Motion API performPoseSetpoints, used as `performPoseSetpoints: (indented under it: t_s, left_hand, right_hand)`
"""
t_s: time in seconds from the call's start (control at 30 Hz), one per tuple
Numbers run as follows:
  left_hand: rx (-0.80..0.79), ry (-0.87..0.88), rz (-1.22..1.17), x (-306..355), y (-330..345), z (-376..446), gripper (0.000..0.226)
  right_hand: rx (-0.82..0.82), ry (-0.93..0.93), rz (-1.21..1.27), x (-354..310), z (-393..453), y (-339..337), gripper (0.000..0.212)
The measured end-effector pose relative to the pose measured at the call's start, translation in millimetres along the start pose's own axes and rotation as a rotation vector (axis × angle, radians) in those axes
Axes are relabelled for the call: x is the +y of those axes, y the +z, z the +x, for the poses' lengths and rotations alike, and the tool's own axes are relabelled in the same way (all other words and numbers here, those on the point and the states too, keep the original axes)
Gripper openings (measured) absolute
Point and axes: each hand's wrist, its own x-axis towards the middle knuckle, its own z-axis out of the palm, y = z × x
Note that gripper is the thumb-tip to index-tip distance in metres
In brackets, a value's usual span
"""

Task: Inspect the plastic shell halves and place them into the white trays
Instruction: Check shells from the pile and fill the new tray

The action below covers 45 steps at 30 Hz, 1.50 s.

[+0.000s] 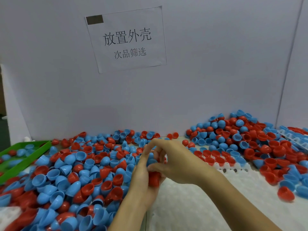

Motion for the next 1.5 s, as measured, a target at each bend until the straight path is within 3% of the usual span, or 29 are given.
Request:
performPoseSetpoints:
  t_s: [0.13, 0.27, 0.4, 0.53, 0.77, 0.9, 1.0, 1.13, 1.33, 1.43, 1.5]
  left_hand:
    - [-0.026, -0.051, -0.049, 1.9, 2.4, 0.0, 0.055]
    - [-0.032, -0.076, -0.049, 4.5, -3.3, 2.6, 0.062]
    - [-0.062, -0.123, -0.022, 3.9, -1.3, 2.4, 0.056]
    - [-0.126, -0.185, 0.023, 1.7, -0.9, -0.3, 0.053]
    - [-0.148, -0.158, -0.107, 3.7, -3.4, 2.8, 0.046]
    - [-0.085, -0.085, -0.174, 5.7, -4.7, 5.5, 0.049]
    - [-0.01, 0.015, -0.107, 4.5, -7.3, 8.5, 0.039]
    - [0.035, 0.107, 0.058, -0.4, -5.1, 8.6, 0.044]
    - [0.102, 0.131, 0.027, 2.5, -2.1, 8.5, 0.047]
    - [0.182, 0.156, -0.017, 5.8, -8.1, 11.8, 0.027]
    - [0.225, 0.186, -0.044, 7.5, -12.1, 11.8, 0.015]
  right_hand:
    - [0.167, 0.03, -0.016, 6.9, 2.9, 3.3, 0.018]
    - [0.304, 0.057, -0.017, 15.9, 4.0, 0.3, 0.028]
    - [0.358, 0.063, -0.022, 22.3, 5.0, -5.3, 0.03]
    - [0.379, 0.081, -0.003, 23.5, 6.0, -3.4, 0.028]
    - [0.375, 0.089, 0.043, 26.2, 7.1, -1.0, 0.02]
    - [0.418, 0.118, 0.116, 24.4, 7.7, -3.3, 0.02]
    - [0.351, 0.102, 0.112, 18.6, 7.8, -0.8, 0.011]
    - [0.297, 0.106, 0.008, 15.6, 8.9, 11.1, 0.022]
    - [0.335, 0.171, 0.005, 12.4, 19.2, 7.8, 0.025]
    - [0.34, 0.234, -0.02, 13.4, 34.6, -9.9, 0.023]
    - [0.25, 0.286, -0.092, 21.3, 40.7, -11.8, 0.02]
